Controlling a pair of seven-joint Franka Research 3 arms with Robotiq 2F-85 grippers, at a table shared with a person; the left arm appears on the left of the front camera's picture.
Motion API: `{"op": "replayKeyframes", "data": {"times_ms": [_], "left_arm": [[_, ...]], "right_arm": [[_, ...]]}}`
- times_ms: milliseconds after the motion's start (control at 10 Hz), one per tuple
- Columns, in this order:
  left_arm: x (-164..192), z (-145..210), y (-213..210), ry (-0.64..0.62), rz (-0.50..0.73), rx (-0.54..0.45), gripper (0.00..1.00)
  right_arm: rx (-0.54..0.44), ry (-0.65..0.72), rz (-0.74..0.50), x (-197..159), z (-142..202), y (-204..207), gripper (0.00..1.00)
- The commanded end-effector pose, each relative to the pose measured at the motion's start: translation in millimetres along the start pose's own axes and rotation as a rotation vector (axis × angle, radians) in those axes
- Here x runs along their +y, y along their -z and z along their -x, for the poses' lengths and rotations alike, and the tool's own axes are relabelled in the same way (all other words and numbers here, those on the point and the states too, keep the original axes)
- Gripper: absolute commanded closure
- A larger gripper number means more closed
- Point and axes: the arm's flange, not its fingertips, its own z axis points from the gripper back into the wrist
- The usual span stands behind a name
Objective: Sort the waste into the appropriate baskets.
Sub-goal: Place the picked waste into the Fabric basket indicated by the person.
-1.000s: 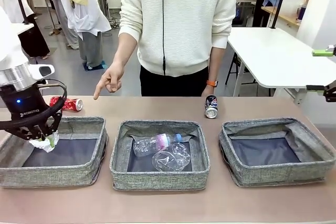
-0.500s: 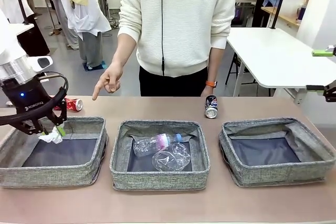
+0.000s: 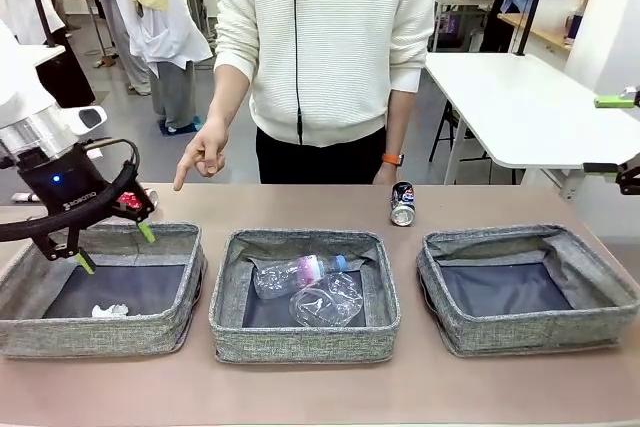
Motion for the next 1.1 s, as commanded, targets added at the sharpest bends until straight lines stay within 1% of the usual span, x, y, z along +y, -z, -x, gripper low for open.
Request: {"op": "replayKeyframes", "data": {"times_ms": [0, 100, 200, 300, 400, 500, 600, 700, 800, 900, 1000], "left_arm": [[-20, -3, 2, 0.022, 0.085, 0.054, 0.0], [-41, -1, -2, 0.071, 0.134, 0.1, 0.0], [-60, 3, -11, 0.125, 0.167, 0.125, 0.0], [-113, 19, -37, 0.266, 0.205, 0.122, 0.0], [-144, 27, -64, 0.392, 0.456, 0.203, 0.0], [-158, 27, -90, 0.466, 0.664, 0.242, 0.0], [-150, 25, -100, 0.49, 0.819, 0.249, 0.0], [-124, 22, -95, 0.475, 0.917, 0.236, 0.0], [-90, 19, -85, 0.444, 0.976, 0.191, 0.0], [-47, 14, -74, 0.348, 1.021, 0.122, 0.0], [-18, 9, -69, 0.289, 0.993, 0.084, 0.0]], "right_arm": [[0.006, 0.0, 0.001, 3, 0, -3, 0.0], [0.006, 0.0, 0.001, 3, 0, -3, 0.0], [0.006, 0.0, 0.001, 3, 0, -3, 0.0], [0.006, 0.0, 0.001, 3, 0, -3, 0.0], [0.006, 0.0, 0.001, 3, 0, -3, 0.0], [0.006, 0.0, 0.001, 3, 0, -3, 0.0], [0.006, 0.0, 0.001, 3, 0, -3, 0.0], [0.006, 0.0, 0.001, 3, 0, -3, 0.0], [0.006, 0.0, 0.001, 3, 0, -3, 0.0], [0.006, 0.0, 0.001, 3, 0, -3, 0.0], [0.006, 0.0, 0.001, 3, 0, -3, 0.0]]}}
